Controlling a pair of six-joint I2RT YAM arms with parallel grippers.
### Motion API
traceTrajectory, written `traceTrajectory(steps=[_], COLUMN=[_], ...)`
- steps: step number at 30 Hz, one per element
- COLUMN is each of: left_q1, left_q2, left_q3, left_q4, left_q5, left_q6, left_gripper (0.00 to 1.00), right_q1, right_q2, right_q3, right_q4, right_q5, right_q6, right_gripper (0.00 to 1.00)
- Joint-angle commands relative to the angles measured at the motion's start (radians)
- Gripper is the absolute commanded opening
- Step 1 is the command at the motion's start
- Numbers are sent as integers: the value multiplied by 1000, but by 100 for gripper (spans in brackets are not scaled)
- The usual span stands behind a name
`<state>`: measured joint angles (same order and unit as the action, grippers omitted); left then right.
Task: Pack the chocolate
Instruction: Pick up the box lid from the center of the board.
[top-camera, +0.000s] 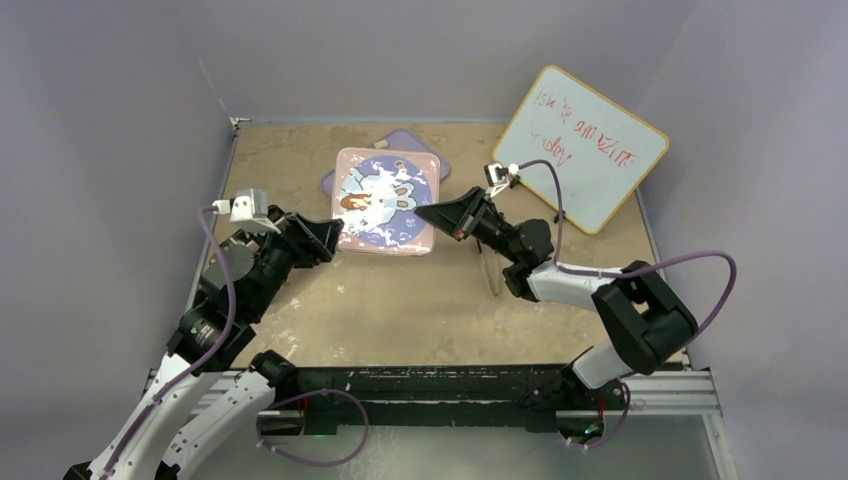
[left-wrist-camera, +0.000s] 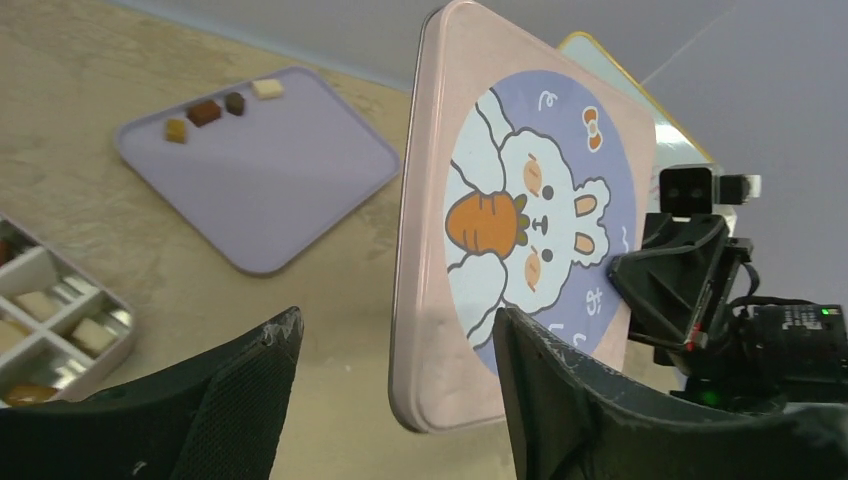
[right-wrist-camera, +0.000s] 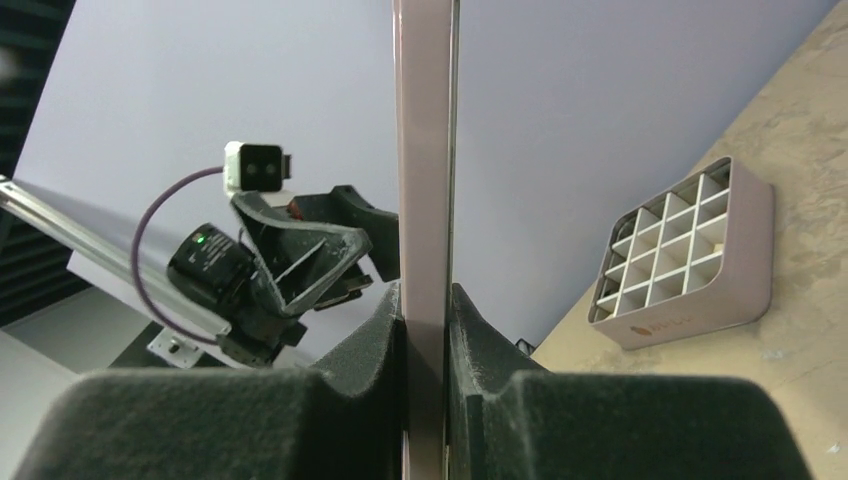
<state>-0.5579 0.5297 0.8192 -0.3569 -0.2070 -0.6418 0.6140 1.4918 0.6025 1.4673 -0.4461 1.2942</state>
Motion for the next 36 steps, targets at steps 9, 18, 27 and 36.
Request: traceTrajectory(steps=[9, 18, 27, 36], left_q1=[-3, -3, -3, -3], left_q2=[78, 41, 21, 171], left_q3=[176, 126, 149, 290], left_q4=[-171, -218, -221, -233], left_q5=[-201, -235, -143, -173], left_q6=[354, 370, 378, 376], left_gripper=[78, 79, 82, 97], right_q1=[-9, 0, 89, 188], right_q2=[451, 729, 747, 899], right_q3=[463, 742, 987, 1414], right_q4=[-23, -71, -508, -1052], right_q5=[-66, -130, -215, -303], right_q6=[135, 187, -12, -228], right_gripper=[0, 0, 0, 0])
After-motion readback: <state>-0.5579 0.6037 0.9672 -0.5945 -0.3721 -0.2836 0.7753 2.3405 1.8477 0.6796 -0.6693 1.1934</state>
